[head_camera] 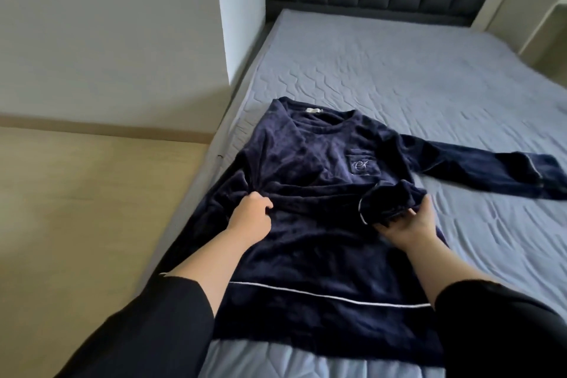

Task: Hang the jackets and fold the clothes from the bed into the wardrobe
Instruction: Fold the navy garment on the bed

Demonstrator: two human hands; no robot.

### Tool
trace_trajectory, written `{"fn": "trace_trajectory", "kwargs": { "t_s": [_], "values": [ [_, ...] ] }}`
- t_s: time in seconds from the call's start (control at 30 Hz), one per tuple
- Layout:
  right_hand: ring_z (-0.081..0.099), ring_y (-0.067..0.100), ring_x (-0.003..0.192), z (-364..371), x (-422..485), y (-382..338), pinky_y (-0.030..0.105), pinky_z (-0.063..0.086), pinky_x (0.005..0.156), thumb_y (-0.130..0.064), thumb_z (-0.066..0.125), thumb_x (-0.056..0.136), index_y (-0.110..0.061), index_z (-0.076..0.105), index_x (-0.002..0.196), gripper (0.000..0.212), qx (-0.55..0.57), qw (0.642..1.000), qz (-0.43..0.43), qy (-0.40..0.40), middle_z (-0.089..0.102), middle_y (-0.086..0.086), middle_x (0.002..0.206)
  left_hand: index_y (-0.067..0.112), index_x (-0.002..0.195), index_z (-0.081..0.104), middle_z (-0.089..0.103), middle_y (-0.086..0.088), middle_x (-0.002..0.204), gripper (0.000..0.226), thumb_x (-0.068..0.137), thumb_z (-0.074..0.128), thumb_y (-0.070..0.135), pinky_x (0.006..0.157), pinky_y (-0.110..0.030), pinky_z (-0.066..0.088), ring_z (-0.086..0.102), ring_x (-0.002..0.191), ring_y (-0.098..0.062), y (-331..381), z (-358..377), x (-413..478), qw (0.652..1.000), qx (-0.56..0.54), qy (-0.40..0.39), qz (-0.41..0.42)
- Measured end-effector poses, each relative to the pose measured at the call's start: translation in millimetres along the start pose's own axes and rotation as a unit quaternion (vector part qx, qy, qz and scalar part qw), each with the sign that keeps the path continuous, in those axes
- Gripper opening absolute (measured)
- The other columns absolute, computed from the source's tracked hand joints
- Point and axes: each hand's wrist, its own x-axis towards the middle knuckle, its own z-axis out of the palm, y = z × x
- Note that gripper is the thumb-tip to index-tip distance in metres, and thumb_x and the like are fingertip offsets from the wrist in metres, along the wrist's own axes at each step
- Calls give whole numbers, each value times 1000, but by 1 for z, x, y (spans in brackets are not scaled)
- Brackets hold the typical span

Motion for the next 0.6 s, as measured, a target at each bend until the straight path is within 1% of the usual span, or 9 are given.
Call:
{"fn": "trace_trajectory", "kwargs": {
  "t_s": [0.03, 0.07, 0.13, 0.23, 0.3, 0.33, 0.4, 0.53, 0.6],
  "values": [
    [59, 30, 95, 0, -3, -2, 47, 44, 93, -59, 49, 84, -23, 64, 99, 42, -9, 1000, 5, 4, 68, 9, 96, 12, 123, 58, 53, -9, 130, 32, 93, 45, 9, 91, -35, 47, 53, 115, -26, 12, 1, -1, 991, -116, 3, -65],
    [61, 28, 92, -1, -6, -4, 43, 48, 87, -54, 51, 85, -23, 65, 99, 36, -25, 1000, 7, 4, 71, 9, 89, 7, 123, 57, 57, -14, 126, 30, 95, 44, 9, 82, -35, 51, 58, 110, -29, 25, 2, -2, 954, -262, -14, -146],
    [63, 22, 77, -4, -10, -7, 34, 53, 69, -29, 48, 91, -16, 63, 91, 19, -66, 998, 11, -5, 70, 6, 70, -3, 131, 46, 56, -24, 124, 36, 99, 45, 13, 73, -34, 52, 62, 102, -35, 48, 10, -8, 816, -516, -78, -248],
    [66, 18, 54, -16, -21, -10, 31, 57, 51, 2, 43, 76, -3, 62, 78, 20, -118, 991, 48, -30, 68, 7, 60, 4, 140, 36, 57, -24, 116, 54, 98, 50, 33, 78, -36, 51, 63, 94, -33, 65, 27, -13, 689, -667, -107, -264],
    [63, 16, 45, -32, -29, -10, 27, 52, 41, 10, 37, 78, -3, 62, 70, 30, -166, 984, 62, -36, 65, 7, 54, 12, 143, 35, 53, -23, 127, 58, 94, 56, 37, 86, -41, 49, 58, 108, -34, 72, 38, -14, 630, -718, -117, -270],
    [61, 16, 43, -42, -34, -9, 26, 50, 40, 13, 32, 82, -5, 59, 70, 35, -202, 978, 57, -24, 62, 6, 51, 14, 143, 36, 47, -22, 136, 59, 93, 58, 35, 89, -43, 46, 53, 118, -34, 75, 42, -15, 613, -732, -120, -272],
    [59, 18, 50, -65, -40, -5, 27, 50, 43, 12, 28, 86, -8, 55, 75, 36, -246, 968, 53, 5, 60, 6, 52, 15, 141, 40, 44, -18, 141, 56, 92, 62, 27, 86, -45, 46, 50, 123, -32, 83, 48, -17, 613, -731, -121, -272],
    [58, 22, 49, -96, -51, -10, 30, 53, 50, 4, 29, 68, -12, 45, 67, 22, -147, 987, 64, -11, 52, 6, 49, 5, 130, 45, 58, -19, 109, 40, 91, 53, -2, 67, -40, 50, 61, 82, -29, 99, 56, -24, 660, -692, -85, -278],
    [55, 21, 47, -97, -51, -16, 28, 46, 57, -16, 35, 80, -15, 45, 66, 18, -98, 992, 72, -14, 50, 4, 50, 5, 117, 49, 60, -15, 93, 32, 89, 44, -8, 62, -38, 51, 62, 74, -27, 107, 57, -30, 678, -678, -74, -274]
  ]
}}
